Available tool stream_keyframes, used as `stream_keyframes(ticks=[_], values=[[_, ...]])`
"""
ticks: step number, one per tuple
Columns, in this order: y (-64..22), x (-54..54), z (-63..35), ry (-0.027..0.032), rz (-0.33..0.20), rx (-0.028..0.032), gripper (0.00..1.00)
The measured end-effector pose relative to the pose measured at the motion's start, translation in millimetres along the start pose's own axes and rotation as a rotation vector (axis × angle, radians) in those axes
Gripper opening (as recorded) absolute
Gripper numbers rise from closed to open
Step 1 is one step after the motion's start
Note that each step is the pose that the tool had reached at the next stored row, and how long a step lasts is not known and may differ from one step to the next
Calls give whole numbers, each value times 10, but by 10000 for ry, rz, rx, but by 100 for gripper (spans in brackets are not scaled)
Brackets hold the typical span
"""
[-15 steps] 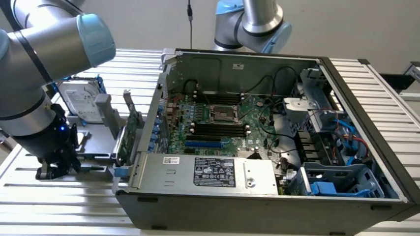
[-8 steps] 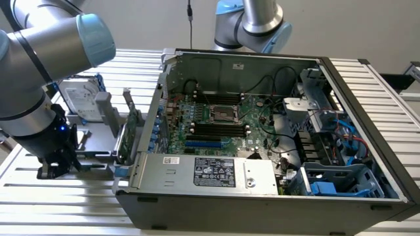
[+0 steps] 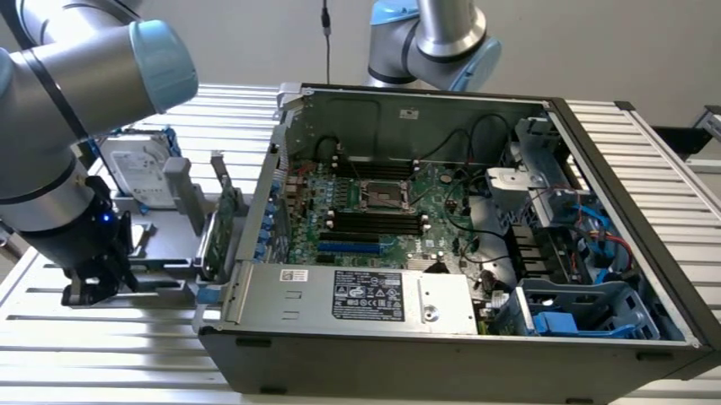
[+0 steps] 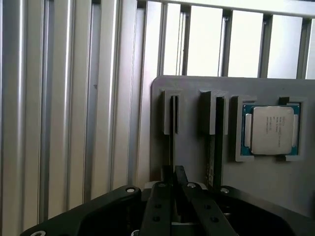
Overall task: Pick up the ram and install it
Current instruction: 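Pick up the ram and move it above insertion slot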
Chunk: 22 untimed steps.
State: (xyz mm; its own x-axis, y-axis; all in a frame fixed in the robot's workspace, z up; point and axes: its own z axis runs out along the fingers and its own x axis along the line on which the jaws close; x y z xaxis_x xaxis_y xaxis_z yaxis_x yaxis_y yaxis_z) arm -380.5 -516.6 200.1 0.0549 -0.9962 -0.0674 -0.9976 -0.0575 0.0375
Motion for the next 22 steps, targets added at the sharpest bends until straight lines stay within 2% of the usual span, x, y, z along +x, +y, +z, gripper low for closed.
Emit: stream_keyframes(ticks=[6, 13, 20, 22], values=[[6, -13, -168, 0, 0, -5, 14], [-4, -33, -479, -3, 2, -30, 14], [-51, -46, -721, -8, 71, -171, 14], [-59, -49, -769, -2, 81, -192, 14]])
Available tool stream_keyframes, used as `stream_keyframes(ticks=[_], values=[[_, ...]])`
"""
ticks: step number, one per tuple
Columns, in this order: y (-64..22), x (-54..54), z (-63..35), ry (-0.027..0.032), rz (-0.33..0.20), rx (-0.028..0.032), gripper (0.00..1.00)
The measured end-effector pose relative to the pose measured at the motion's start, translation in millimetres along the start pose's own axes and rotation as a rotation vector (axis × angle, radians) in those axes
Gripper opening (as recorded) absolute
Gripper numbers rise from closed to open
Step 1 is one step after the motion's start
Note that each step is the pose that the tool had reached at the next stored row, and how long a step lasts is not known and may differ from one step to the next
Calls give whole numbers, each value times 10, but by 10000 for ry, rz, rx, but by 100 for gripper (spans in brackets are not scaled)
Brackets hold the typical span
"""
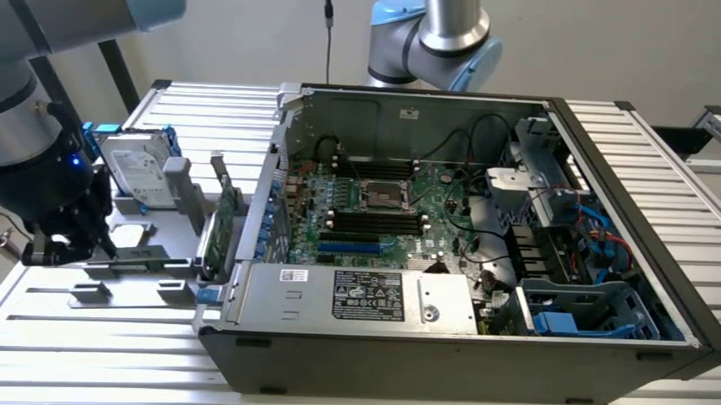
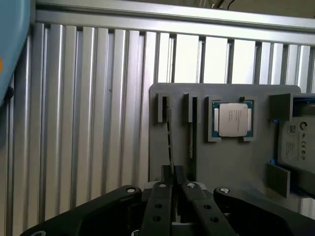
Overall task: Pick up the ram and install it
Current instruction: 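Pick up the ram and move it above insertion slot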
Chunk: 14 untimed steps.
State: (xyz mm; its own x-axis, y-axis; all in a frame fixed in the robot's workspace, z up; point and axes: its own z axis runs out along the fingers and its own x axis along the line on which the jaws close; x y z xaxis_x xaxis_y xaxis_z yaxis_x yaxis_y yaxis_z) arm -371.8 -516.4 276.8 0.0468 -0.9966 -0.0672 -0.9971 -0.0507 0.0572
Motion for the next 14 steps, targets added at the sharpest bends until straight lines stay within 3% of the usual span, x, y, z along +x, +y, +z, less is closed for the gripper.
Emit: stream_keyframes(ticks=[8, 14], values=[[-87, -26, -347, 38, 8, -39, 14], [-254, -74, -628, 45, 10, -44, 14]])
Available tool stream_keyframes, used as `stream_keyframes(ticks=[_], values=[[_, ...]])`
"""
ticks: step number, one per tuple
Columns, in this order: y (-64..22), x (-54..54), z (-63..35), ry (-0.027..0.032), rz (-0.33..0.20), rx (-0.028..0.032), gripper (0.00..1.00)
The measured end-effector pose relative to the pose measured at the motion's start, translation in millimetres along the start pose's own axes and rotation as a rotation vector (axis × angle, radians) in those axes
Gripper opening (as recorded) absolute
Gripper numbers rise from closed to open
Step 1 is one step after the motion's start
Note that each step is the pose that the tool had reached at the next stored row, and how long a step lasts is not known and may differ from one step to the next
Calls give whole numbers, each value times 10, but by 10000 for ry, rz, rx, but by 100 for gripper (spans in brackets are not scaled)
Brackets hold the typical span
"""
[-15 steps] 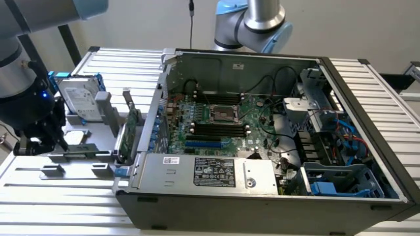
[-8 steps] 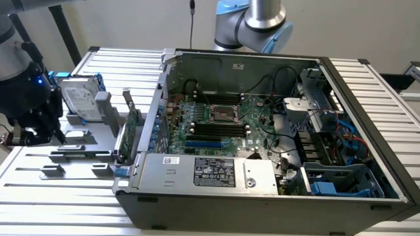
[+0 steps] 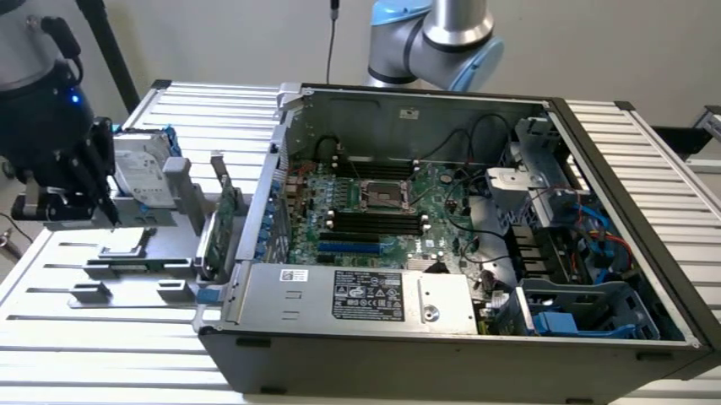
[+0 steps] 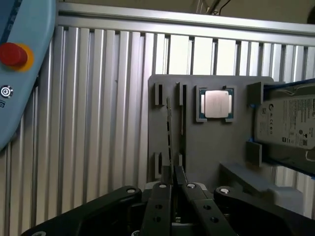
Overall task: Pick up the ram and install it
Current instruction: 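Pick up the ram and move it above insertion slot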
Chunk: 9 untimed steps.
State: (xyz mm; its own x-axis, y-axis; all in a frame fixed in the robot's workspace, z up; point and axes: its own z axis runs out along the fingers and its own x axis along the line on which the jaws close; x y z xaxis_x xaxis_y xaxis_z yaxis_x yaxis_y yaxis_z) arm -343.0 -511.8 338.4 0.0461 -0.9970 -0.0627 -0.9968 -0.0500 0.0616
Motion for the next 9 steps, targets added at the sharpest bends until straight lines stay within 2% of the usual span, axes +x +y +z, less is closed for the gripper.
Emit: stream_keyframes(ticks=[9], values=[[-283, -79, -422, 0, -1, 1, 14]])
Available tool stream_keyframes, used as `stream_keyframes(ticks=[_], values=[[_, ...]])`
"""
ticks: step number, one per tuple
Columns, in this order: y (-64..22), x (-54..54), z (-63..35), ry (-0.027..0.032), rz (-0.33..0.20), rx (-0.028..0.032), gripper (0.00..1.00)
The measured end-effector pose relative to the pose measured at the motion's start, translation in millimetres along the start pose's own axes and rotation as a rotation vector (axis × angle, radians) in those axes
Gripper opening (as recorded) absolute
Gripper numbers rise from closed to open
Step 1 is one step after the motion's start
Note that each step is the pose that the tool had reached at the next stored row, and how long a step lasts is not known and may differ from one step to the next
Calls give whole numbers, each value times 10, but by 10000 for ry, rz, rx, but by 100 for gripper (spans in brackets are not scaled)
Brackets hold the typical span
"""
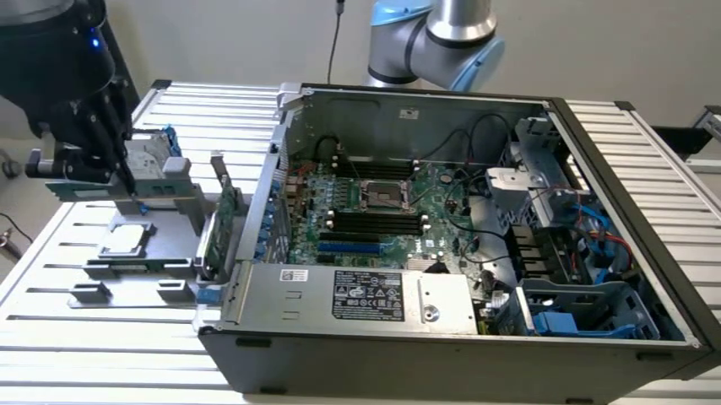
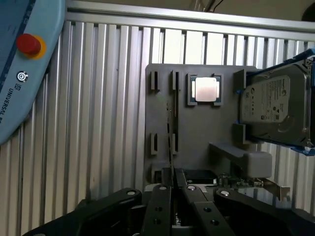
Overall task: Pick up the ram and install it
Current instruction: 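Pick up the ram and move it above insertion slot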
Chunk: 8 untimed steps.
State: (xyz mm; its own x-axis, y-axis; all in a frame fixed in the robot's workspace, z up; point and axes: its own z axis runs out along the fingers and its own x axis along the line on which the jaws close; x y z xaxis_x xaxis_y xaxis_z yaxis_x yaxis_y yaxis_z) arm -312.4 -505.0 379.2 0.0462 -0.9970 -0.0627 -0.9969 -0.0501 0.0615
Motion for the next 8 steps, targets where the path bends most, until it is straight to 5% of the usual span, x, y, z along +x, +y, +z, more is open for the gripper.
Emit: stream_keyframes(ticks=[8], values=[[-292, -64, -324, 0, 0, 1, 14]])
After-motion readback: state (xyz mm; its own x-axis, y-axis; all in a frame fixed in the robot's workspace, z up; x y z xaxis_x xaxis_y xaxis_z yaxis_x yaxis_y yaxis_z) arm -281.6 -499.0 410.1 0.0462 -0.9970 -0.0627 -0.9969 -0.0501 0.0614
